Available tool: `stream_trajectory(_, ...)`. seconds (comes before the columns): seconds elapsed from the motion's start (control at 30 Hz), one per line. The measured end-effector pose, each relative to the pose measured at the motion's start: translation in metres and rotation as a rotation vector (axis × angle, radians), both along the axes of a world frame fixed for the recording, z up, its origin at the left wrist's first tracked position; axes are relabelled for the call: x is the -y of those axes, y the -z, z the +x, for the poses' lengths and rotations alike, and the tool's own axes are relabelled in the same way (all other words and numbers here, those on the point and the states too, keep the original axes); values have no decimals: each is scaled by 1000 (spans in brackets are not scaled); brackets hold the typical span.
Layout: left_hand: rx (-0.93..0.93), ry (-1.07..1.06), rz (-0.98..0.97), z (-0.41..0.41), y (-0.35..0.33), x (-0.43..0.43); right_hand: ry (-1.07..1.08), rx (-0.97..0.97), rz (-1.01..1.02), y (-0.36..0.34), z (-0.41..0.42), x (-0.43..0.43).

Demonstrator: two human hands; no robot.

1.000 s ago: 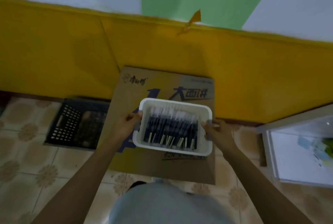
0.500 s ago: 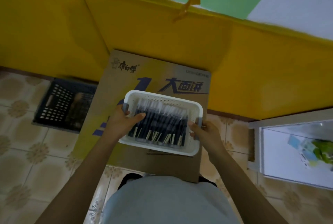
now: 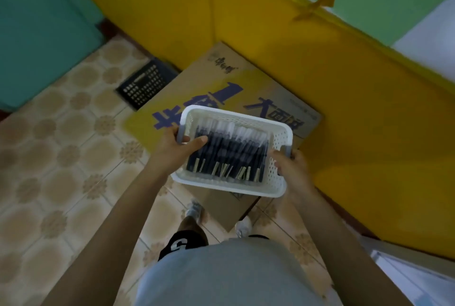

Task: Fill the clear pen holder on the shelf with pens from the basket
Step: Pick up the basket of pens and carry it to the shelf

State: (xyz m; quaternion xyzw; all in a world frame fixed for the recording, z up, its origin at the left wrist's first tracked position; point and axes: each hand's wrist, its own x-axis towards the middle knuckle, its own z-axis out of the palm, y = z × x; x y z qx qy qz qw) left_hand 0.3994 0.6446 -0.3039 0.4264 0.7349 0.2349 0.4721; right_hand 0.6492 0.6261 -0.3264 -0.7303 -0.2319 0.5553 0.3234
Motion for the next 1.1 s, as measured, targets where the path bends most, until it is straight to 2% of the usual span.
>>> stream_trajectory(0.2,55,-175,3,-17,-13,71,-197,15,58,-10,-11,12)
stream_trajectory(0.43,67,-474,22,-63,-10,160,-549,73,138,-25,-86,32)
stream_trajectory(0.63,76,-763,35,-134,-1,272,-865,137,226,-28,-197,84)
stream_trajectory(0.9,40,-1140,86,-253,2,472,-1234,98,251,-21,-389,224)
stream_trajectory(1.1,32,-1337,149,-306,-7,578,-1446,81,344,-34,-483,316)
